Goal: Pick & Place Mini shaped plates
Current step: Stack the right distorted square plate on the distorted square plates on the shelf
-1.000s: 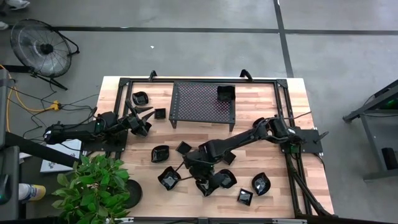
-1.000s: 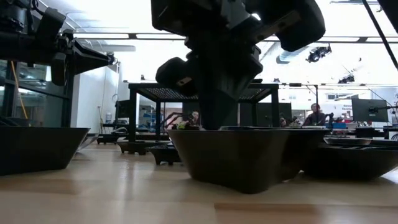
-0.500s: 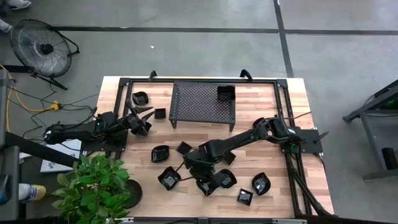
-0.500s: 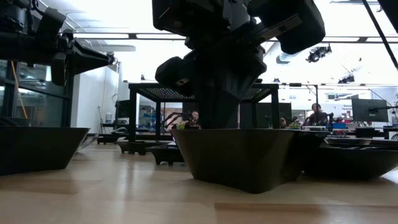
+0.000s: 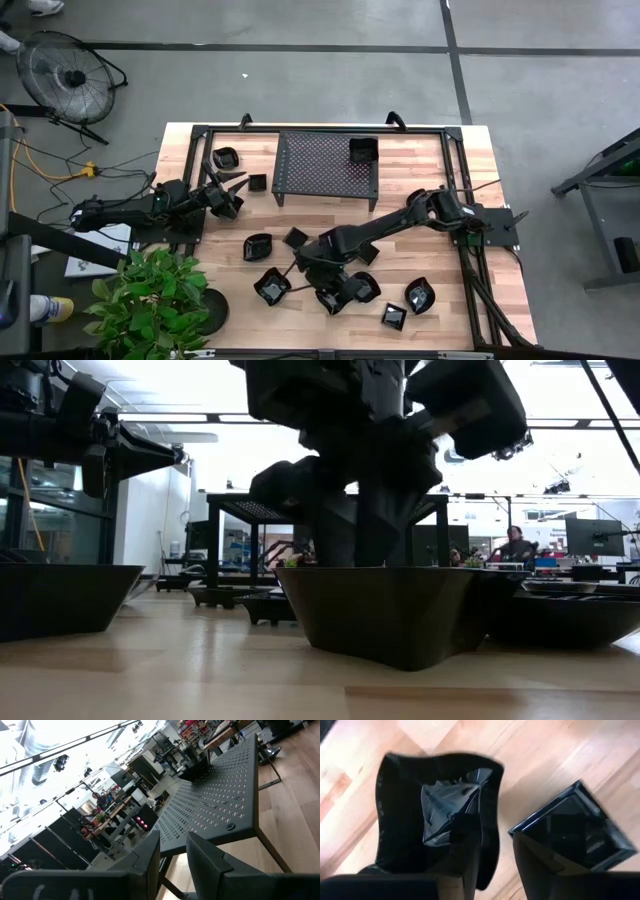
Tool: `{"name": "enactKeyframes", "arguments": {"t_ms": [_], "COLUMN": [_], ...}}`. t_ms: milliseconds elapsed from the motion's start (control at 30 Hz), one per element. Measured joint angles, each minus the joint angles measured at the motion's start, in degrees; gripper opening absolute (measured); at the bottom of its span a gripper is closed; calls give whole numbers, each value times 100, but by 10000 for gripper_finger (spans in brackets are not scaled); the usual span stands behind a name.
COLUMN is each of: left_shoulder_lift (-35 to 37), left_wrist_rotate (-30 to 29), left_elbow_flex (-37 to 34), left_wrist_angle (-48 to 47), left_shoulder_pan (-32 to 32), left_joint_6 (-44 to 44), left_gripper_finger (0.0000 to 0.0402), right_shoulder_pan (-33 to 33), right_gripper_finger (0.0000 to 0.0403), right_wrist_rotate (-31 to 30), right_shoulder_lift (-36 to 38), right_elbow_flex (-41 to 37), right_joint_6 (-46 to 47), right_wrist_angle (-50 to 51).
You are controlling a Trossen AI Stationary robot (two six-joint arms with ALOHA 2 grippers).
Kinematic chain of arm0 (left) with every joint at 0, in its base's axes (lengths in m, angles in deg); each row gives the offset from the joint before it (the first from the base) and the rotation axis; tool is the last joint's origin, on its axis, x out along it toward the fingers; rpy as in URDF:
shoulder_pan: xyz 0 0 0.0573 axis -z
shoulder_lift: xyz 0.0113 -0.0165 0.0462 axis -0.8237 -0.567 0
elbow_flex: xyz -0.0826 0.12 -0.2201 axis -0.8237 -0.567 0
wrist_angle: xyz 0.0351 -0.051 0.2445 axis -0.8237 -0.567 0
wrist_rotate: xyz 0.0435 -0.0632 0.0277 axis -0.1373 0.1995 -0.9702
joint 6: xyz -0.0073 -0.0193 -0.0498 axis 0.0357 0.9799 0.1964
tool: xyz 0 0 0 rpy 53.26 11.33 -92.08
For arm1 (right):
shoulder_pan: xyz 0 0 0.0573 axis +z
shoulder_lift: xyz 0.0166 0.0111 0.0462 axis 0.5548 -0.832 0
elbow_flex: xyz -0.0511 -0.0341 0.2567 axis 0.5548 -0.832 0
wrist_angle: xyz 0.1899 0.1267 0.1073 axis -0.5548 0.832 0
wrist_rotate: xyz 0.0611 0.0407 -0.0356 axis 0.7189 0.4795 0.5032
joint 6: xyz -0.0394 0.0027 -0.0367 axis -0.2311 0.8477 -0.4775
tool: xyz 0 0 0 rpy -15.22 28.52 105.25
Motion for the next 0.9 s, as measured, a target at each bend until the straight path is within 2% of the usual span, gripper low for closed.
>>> {"name": "enactKeyframes", "arguments": {"t_ms": [700,900], "left_shoulder_lift": [1,0], "left_wrist_rotate": [-1,-1], "left_elbow_flex": [0,0], "left_wrist_angle": [2,1], "left_shoulder_pan": [0,0], "left_joint_6": [0,-1], "left_gripper_finger": [92,92], "right_shoulder_pan": [2,2], "right_gripper_finger": [6,2], "right_wrist_rotate": [-8,-12], "right_shoulder_lift": [-7,-7], "right_elbow_flex": [0,2], "right_joint_6": [-128,-78], "right_wrist_angle": [-2,16]}}
